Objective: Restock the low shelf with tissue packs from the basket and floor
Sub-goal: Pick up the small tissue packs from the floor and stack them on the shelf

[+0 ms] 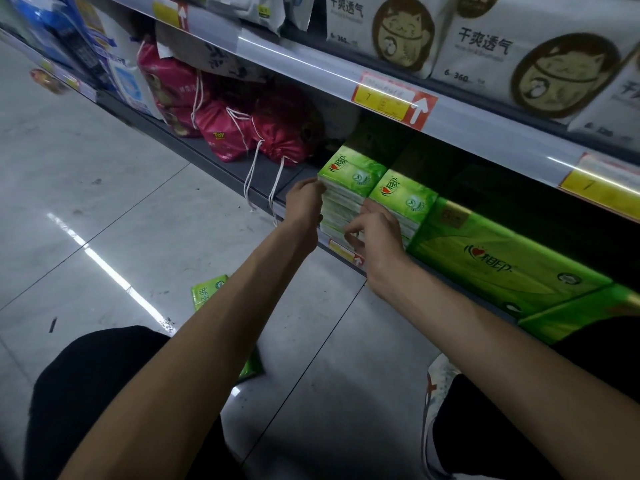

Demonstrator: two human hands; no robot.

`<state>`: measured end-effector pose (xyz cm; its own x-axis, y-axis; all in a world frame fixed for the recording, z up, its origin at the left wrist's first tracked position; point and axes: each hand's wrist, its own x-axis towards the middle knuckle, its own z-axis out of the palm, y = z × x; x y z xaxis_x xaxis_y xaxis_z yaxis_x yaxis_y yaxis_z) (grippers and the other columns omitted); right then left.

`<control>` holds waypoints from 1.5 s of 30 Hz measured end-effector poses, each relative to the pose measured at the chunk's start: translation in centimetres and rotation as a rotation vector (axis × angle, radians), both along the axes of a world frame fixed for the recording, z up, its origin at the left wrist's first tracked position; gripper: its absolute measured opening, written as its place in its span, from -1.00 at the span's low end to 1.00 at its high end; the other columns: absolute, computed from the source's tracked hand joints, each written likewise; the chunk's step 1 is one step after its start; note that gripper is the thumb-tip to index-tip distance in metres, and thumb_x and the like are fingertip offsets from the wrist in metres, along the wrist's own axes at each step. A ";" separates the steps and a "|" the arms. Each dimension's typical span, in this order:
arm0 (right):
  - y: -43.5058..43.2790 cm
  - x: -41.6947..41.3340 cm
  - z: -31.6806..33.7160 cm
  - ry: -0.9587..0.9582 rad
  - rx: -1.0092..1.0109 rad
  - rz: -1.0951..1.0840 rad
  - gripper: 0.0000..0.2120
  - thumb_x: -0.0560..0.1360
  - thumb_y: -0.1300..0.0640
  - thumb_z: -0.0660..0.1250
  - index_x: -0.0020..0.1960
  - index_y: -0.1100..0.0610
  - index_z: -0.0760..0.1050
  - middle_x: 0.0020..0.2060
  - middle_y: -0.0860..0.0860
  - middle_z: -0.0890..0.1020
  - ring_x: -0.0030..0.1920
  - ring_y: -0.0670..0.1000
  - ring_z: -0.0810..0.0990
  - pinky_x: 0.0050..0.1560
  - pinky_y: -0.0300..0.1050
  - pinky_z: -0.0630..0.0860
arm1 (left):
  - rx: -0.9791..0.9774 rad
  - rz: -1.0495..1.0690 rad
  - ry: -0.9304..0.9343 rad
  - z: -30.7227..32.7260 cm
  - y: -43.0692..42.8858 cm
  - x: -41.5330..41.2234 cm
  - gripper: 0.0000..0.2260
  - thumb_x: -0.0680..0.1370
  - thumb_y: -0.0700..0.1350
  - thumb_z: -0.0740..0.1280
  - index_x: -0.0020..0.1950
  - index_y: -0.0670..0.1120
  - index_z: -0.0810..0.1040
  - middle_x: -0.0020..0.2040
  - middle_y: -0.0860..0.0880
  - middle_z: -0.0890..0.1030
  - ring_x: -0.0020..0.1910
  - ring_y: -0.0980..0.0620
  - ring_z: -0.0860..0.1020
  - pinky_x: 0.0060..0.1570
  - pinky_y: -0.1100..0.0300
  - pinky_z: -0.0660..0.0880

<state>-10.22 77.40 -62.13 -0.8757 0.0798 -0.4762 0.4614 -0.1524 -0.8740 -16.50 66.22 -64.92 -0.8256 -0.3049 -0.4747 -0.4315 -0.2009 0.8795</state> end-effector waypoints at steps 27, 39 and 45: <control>5.2 0.6 -3.3 0.044 0.402 -0.255 -0.30 0.52 0.10 0.49 0.54 -0.08 0.22 0.40 0.03 0.53 0.33 0.14 0.57 0.27 0.22 0.58 | -0.435 -0.228 0.317 -2.5 1.7 2.4 -0.28 0.42 -0.14 0.61 0.48 -0.04 0.32 0.31 0.08 0.54 0.25 0.08 0.54 0.27 0.01 0.53; 6.7 -1.1 -5.5 0.095 0.435 -0.232 -0.44 0.54 0.01 0.46 0.43 -0.31 0.34 0.31 -0.07 0.63 0.31 0.06 0.61 0.23 0.23 0.61 | -0.634 -0.189 0.210 -4.4 3.3 1.0 -0.17 0.44 0.14 0.58 0.57 -0.06 0.24 0.47 -0.08 0.33 0.36 -0.06 0.44 0.23 0.10 0.45; 6.6 -0.6 -5.0 0.089 0.480 -0.129 -0.17 0.48 0.23 0.52 0.56 -0.22 0.20 0.37 -0.07 0.57 0.35 0.08 0.57 0.31 0.21 0.56 | -0.624 -0.203 0.215 -4.5 3.2 1.1 -0.17 0.44 0.16 0.57 0.57 -0.06 0.25 0.47 -0.08 0.34 0.37 -0.07 0.45 0.33 -0.06 0.49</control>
